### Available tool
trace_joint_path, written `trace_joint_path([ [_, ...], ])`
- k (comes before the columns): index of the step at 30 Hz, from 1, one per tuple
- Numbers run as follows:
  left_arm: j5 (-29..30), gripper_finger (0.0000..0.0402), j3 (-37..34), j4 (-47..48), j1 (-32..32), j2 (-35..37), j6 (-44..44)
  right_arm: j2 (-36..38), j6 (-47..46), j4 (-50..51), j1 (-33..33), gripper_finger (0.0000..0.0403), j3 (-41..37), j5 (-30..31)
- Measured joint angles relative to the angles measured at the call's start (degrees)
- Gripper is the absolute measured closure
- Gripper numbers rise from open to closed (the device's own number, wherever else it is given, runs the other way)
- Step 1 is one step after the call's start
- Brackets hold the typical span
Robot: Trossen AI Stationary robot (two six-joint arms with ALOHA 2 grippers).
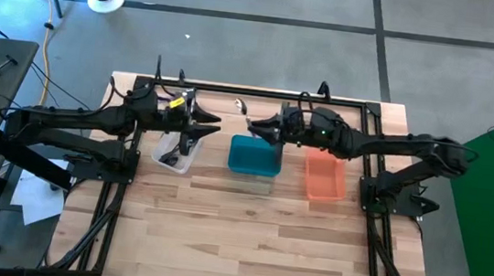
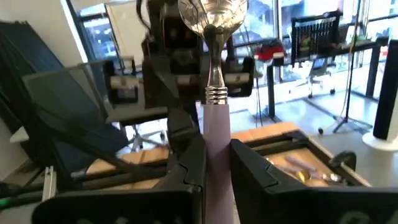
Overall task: Sort silverware by color (type)
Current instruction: Put the purple spoon into the blue bin
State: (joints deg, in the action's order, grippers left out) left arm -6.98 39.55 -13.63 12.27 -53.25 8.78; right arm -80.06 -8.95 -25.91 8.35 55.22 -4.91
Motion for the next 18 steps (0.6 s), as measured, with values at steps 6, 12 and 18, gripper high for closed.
trace_joint_path([
  [6, -0.05, 0.0393, -0.36, -0.22, 0.44, 0.00, -2.87, 1.85, -0.05, 0.35, 1.04, 0.0371, 0.07, -2.63],
  [12, -0.30, 0.0400, -5.20, -7.16, 1.58, -0.02, 0.14, 2.11, -0.54, 4.08, 1.04, 0.0371, 0.06, -2.86],
  [18, -0.92, 0.0401, -8.72, -13.97, 1.60, -0.04, 4.48, 2.09, -0.65, 4.74, 1.02, 0.0371, 0.04, -3.10],
])
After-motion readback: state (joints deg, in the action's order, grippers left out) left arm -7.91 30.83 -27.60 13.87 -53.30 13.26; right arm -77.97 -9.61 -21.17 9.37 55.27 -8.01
